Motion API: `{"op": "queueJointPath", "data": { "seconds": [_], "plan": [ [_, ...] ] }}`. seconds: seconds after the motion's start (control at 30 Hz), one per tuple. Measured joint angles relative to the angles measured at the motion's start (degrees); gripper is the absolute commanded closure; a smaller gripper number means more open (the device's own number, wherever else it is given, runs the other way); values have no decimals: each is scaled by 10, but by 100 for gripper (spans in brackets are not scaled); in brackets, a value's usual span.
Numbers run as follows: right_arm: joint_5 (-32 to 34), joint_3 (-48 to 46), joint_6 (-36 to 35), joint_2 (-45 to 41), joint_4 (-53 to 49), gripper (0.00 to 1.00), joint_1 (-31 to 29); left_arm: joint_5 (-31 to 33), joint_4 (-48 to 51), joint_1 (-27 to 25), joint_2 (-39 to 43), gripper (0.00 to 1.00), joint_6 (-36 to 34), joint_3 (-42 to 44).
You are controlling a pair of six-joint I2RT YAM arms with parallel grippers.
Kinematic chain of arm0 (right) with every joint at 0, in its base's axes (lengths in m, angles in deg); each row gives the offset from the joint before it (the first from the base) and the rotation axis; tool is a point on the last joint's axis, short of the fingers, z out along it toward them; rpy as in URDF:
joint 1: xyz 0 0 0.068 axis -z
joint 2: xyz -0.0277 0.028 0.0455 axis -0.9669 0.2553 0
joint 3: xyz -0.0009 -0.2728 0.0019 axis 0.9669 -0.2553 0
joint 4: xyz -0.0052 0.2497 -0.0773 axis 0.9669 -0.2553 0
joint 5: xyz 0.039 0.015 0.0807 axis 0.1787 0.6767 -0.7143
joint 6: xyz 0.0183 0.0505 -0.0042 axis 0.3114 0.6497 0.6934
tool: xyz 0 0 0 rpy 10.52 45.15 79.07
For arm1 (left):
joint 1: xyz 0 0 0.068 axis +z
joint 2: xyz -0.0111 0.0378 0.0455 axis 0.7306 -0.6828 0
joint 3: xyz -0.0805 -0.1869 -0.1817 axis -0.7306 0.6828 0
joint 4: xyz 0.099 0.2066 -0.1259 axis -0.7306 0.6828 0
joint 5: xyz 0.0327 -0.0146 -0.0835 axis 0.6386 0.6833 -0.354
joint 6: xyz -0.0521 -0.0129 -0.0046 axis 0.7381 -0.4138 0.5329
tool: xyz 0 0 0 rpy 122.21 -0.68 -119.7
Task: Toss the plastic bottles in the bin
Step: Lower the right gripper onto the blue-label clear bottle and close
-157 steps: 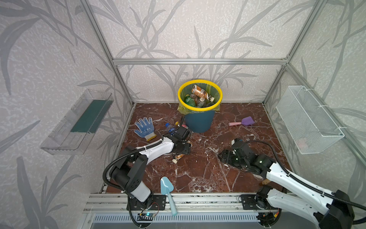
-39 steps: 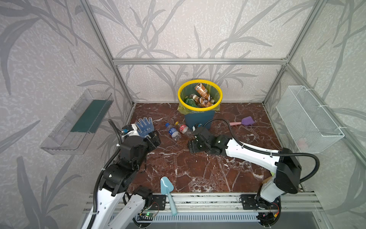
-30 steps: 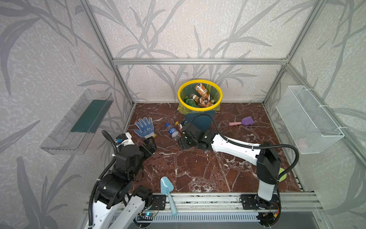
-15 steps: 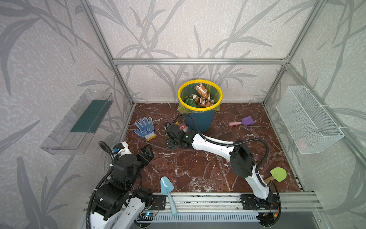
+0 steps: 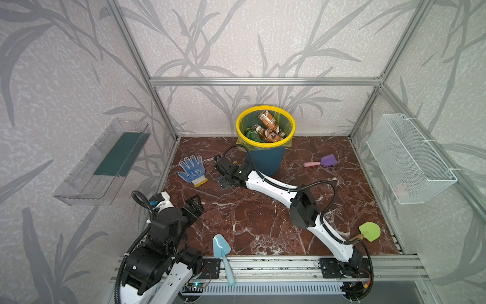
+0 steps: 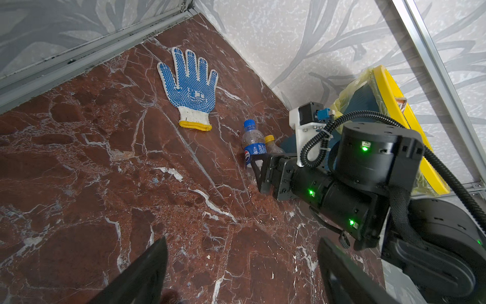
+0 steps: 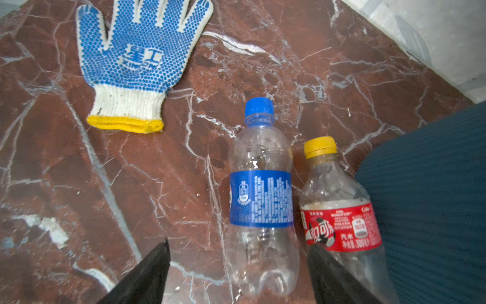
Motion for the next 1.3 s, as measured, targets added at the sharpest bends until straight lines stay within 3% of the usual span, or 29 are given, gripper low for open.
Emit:
{"op": "queueJointPath", "data": {
  "seconds": [0.63, 0.77, 1.03, 1.13, 1.3],
  "plan": [
    [-30, 90, 2, 90, -71, 22, 23, 1, 2, 0, -2, 12, 0, 14],
    [-37, 93, 5, 97, -76, 27, 26, 1, -2, 0, -2, 12, 0, 14],
    [-49, 94, 14, 99, -81, 45, 27, 1, -3, 0, -3, 12, 1, 14],
    [-58, 77, 17, 88, -78, 48, 23, 1, -3, 0, -3, 12, 1, 15],
    [-63, -32, 29, 15, -75, 48, 10, 2, -9, 0, -3, 12, 1, 22]
  ]
}}
